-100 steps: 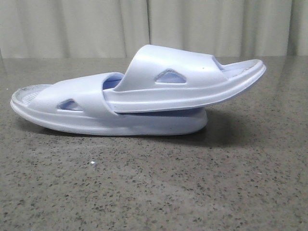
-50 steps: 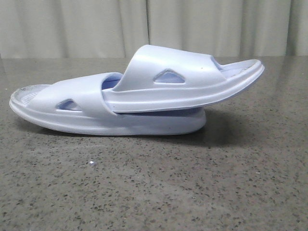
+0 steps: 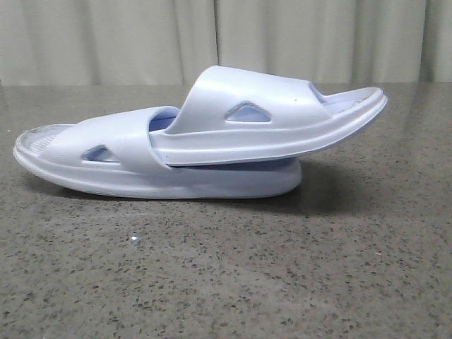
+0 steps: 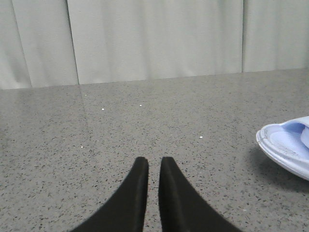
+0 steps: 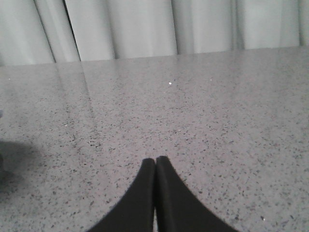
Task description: Insert blue slippers together front up
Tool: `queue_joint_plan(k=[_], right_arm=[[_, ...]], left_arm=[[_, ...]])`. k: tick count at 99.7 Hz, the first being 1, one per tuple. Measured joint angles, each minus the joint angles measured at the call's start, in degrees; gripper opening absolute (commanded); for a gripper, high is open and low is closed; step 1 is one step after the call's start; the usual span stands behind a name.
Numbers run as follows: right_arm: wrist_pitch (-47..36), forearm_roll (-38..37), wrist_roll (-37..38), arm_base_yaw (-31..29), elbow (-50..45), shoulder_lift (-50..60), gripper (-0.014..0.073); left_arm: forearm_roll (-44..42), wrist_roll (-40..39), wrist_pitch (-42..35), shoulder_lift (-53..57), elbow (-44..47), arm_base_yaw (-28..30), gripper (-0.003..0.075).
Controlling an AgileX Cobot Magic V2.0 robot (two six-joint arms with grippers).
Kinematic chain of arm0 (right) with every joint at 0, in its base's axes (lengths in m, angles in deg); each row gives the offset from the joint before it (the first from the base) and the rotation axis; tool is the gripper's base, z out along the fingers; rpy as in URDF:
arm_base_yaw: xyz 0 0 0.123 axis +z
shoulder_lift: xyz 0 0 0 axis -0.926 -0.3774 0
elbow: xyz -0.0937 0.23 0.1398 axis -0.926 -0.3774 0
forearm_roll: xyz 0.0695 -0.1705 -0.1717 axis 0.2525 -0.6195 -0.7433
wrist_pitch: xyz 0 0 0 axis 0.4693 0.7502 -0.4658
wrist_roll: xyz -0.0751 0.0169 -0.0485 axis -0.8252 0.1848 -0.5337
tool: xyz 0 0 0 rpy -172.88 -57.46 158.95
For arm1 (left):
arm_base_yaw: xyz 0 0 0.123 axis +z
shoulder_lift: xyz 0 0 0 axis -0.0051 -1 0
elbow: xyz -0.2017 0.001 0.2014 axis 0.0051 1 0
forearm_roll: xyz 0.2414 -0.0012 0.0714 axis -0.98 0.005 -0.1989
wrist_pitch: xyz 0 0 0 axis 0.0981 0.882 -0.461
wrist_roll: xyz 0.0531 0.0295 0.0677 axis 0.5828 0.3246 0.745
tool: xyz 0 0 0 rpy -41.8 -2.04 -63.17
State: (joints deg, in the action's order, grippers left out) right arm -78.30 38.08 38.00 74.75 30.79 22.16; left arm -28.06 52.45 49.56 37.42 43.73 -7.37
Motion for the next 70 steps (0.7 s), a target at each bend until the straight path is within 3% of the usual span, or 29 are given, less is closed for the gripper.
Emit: queue_joint_plan(k=[70], right_arm=[[-2.1,0.3,-0.2,0.0,0.0,0.0,-0.0107]], left_arm=[[0.0,0.0,0.0,0.0,0.0,0.0,0.0016]])
